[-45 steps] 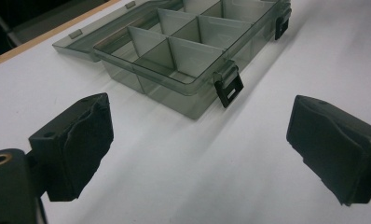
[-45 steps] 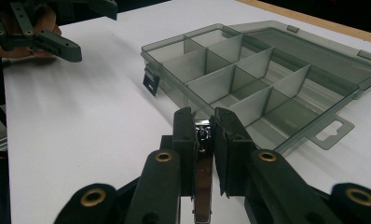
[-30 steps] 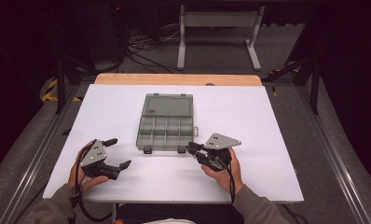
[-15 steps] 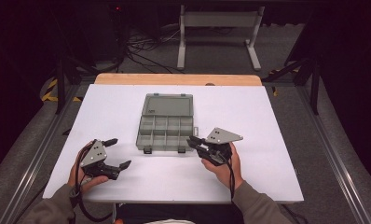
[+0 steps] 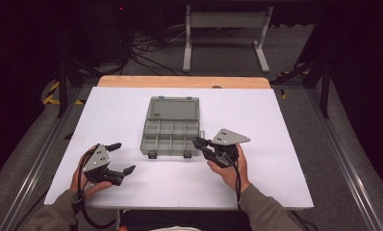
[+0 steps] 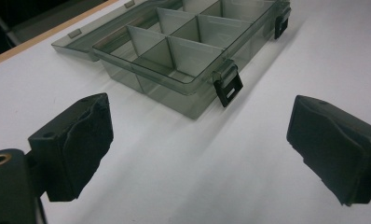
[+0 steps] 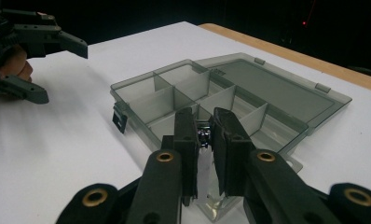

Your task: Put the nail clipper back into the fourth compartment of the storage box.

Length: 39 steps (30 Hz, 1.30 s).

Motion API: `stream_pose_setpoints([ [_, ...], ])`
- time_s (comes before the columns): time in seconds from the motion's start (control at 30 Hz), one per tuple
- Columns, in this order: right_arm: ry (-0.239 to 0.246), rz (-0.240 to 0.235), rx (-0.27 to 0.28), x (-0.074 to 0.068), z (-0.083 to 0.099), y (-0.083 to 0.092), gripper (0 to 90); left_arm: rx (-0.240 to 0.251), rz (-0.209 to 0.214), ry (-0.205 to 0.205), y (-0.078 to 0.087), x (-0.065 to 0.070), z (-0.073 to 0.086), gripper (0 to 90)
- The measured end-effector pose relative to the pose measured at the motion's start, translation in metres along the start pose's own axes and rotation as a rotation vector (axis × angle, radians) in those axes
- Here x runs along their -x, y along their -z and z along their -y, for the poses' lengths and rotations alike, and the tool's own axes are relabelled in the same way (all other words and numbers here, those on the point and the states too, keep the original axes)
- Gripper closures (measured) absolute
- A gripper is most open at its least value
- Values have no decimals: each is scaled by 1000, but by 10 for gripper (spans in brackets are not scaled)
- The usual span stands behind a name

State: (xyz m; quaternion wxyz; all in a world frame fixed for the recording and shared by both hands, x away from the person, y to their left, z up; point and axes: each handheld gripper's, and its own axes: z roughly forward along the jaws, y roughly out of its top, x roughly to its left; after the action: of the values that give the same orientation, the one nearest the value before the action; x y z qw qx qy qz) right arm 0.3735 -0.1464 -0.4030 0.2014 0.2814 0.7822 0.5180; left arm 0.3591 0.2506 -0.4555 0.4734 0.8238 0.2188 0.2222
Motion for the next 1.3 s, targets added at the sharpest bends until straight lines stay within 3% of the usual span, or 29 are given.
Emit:
stream_pose_setpoints([
  [0.43, -11, 41, 37, 18, -14, -14, 803, 1, 1, 0, 0, -1, 0, 78],
  [0.97, -19, 88, 12, 46, -16, -47, 803, -4, 9, 5, -1, -1, 1, 78],
  [1.3, -27, 96, -9, 54, -14, -61, 803, -10, 12, 5, -2, -1, 2, 78],
])
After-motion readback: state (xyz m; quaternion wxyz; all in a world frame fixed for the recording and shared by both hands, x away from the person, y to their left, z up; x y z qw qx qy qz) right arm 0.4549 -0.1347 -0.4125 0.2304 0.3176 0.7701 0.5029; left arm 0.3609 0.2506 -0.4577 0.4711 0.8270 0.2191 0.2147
